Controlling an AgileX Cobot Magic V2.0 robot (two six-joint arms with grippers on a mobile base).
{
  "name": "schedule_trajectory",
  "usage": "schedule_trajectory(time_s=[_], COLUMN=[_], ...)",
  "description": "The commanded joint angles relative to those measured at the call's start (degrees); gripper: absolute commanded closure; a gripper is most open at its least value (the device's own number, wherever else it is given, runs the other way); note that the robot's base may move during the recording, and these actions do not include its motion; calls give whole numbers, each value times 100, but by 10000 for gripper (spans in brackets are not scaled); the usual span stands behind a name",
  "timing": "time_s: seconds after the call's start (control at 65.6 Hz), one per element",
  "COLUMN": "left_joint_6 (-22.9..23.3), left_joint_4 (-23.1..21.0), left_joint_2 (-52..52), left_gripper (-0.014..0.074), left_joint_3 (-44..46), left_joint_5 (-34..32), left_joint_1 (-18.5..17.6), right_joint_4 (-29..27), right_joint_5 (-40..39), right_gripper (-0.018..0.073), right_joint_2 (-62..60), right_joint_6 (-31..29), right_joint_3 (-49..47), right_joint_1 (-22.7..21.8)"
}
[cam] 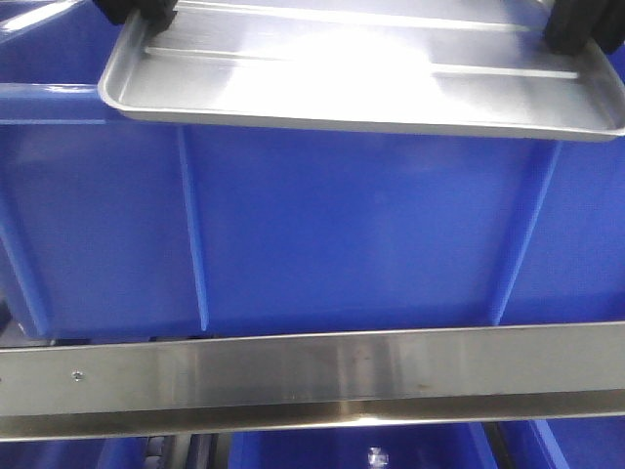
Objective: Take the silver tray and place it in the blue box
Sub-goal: 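Lower the silver tray with both grippers into the blue bin, then open both grippers to release the tray inside the bin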
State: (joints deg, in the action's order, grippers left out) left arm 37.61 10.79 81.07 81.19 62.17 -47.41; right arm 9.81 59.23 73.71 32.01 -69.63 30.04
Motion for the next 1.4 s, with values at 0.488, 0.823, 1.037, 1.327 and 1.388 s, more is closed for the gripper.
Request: schedule_trajectory(time_s=[0.488,0.823,1.037,1.327,1.388], left_joint_6=[-159,-159,-159,-159,-159], left_joint_4=[781,885,857,793,771], left_joint_2=[461,1791,2337,2495,2495], left_gripper=[701,701,701,594,509], left_joint_3=[1193,1193,1236,1236,1277], left_joint_5=[-755,-1880,-2085,-2133,-2139], left_joint_1=[307,842,977,986,986], right_joint_4=[375,424,501,590,590], right_joint_5=[-795,-1207,-1465,-1501,-1493], right_gripper=[503,503,503,347,224], right_joint_2=[491,1880,2550,2710,2710], right_joint_6=[-369,-543,-547,-549,-549], right_joint_3=[-1629,-1708,-1708,-1717,-1717], right_joint_1=[-206,-695,-783,-789,-789])
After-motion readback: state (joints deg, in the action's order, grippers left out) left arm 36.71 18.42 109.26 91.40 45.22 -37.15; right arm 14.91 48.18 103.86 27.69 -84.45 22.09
